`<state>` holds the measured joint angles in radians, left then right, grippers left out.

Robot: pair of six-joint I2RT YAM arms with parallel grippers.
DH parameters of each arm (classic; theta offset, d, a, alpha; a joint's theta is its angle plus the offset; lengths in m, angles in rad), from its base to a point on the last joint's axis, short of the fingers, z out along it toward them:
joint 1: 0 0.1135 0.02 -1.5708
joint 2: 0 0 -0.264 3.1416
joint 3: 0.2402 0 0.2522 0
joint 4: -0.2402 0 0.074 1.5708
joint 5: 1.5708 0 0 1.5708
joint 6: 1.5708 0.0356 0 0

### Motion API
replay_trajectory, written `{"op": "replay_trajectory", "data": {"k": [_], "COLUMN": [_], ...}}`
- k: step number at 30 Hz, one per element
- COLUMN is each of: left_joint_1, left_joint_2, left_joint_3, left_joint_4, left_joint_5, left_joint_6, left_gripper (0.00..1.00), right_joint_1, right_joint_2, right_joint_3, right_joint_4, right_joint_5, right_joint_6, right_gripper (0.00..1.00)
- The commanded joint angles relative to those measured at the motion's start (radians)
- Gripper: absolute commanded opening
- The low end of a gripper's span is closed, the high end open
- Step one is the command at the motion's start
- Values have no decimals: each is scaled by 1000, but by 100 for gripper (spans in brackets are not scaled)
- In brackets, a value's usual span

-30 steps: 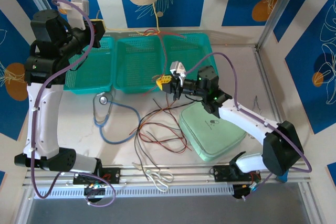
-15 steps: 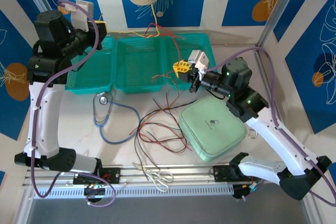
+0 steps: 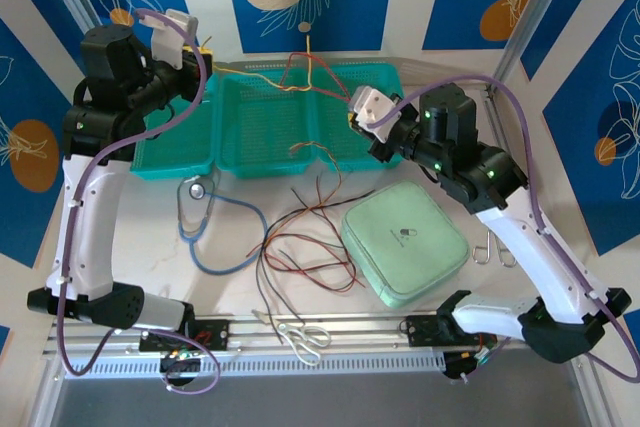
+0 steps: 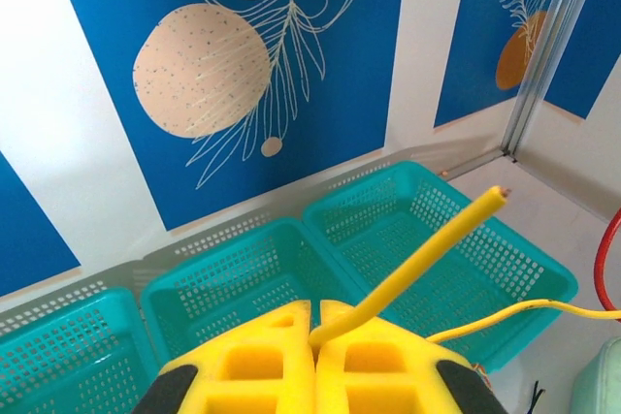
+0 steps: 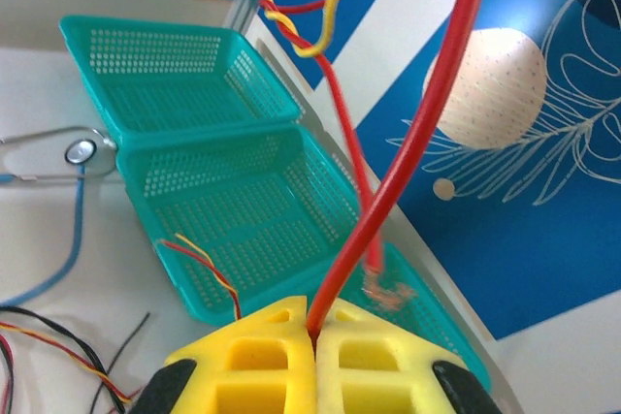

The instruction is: Untangle the cables

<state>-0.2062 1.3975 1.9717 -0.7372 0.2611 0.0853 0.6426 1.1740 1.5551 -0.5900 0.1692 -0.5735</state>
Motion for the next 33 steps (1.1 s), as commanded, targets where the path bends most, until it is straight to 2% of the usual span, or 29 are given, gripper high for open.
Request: {"op": "replay_trajectory", "data": {"k": [1, 7, 13, 16, 18, 21, 24, 26, 29, 33], "left_joint_1": [-9, -26, -57, -65, -67, -68, -68, -68, -68, -67], "left_joint_2": [-28, -24, -20, -25, -31, -40, -50, -55, -57, -48], "left_joint_3": [-3, -23, -25, -34, -41, -60, -76, -84, -89, -80], "left_joint_4": [-12, -6, -17, -18, -14, 13, 48, 79, 149, 247], "left_joint_5": [6, 28, 18, 19, 30, 48, 51, 35, 8, -35], "left_joint_6": [42, 69, 96, 106, 109, 102, 78, 53, 4, -57], "left_gripper": [0, 0, 0, 0, 0, 0, 0, 0, 0, 0], "right_joint_1": [-23, -23, -8, -40, -93, -146, -209, -242, -263, -273], "right_joint_2": [-37, -22, 59, 99, 145, 261, 421, 497, 506, 394], "right_joint_3": [25, 79, 200, 259, 325, 475, 687, 762, 686, 415], "right_joint_4": [-59, -36, -14, -10, -27, -111, -294, -385, -424, -328], "right_joint_5": [74, 94, 60, 23, -46, -104, -168, -200, -216, -262], "right_joint_6": [-57, -129, -207, -210, -172, -129, -47, -6, 31, 89], "right_gripper": [0, 0, 0, 0, 0, 0, 0, 0, 0, 0]}}
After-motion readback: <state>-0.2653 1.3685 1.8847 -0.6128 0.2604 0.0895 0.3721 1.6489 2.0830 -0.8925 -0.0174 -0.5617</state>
